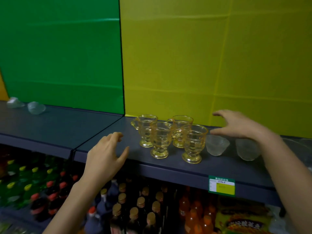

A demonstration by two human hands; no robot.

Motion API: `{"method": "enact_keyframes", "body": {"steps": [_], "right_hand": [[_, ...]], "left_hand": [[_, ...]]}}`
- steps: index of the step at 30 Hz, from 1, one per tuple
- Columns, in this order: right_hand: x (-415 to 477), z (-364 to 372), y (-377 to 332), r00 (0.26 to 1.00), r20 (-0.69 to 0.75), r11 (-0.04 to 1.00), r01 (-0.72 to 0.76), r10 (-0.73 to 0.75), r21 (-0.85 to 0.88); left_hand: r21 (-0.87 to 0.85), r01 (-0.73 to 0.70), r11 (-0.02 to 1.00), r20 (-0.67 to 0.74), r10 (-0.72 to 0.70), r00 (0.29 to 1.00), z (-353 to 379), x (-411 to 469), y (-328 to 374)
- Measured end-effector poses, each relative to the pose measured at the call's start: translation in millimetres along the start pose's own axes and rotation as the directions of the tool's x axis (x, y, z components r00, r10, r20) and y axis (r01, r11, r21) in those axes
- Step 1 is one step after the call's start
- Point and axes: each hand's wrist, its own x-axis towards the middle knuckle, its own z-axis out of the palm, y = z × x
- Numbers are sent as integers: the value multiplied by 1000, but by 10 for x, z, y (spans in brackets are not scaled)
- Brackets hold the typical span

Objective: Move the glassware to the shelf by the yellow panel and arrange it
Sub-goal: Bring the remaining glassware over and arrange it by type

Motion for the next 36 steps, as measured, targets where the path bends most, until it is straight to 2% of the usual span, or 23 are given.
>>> {"method": "enact_keyframes", "body": {"steps": [4, 8, 13, 20, 26, 29, 32, 36], "right_hand": [[-14, -27, -608, 943, -264, 969, 233, -202, 89], [47, 225, -1398, 882, -321, 912, 395, -344, 108], [203, 687, -2415, 838, -203, 820, 541, -507, 184], [556, 1224, -3608, 796, -34, 768, 594, -605, 242], [1088, 1550, -4567, 772, -2, 742, 611, -635, 278], [1472, 1720, -5019, 768, 56, 755, 610, -639, 240], [1946, 1843, -5456, 780, 93, 778, 592, -619, 211], [2579, 1992, -5961, 819, 71, 811, 546, -570, 210]], "left_hand": [[81, -28, 996, -10, 29, 1000, -276, -16, -320], [152, -24, 988, -14, 26, 1000, -577, -68, -735], [238, 36, 971, -55, -23, 998, -978, -173, -1305], [345, 155, 926, -123, -119, 985, -1428, -328, -2231], [395, 198, 897, -145, -152, 978, -1561, -144, -3079], [424, 203, 882, -143, -157, 977, -1544, 121, -3566], [434, 225, 872, -135, -184, 974, -1518, 471, -4054], [435, 234, 870, -135, -194, 972, -1488, 924, -4643]]}}
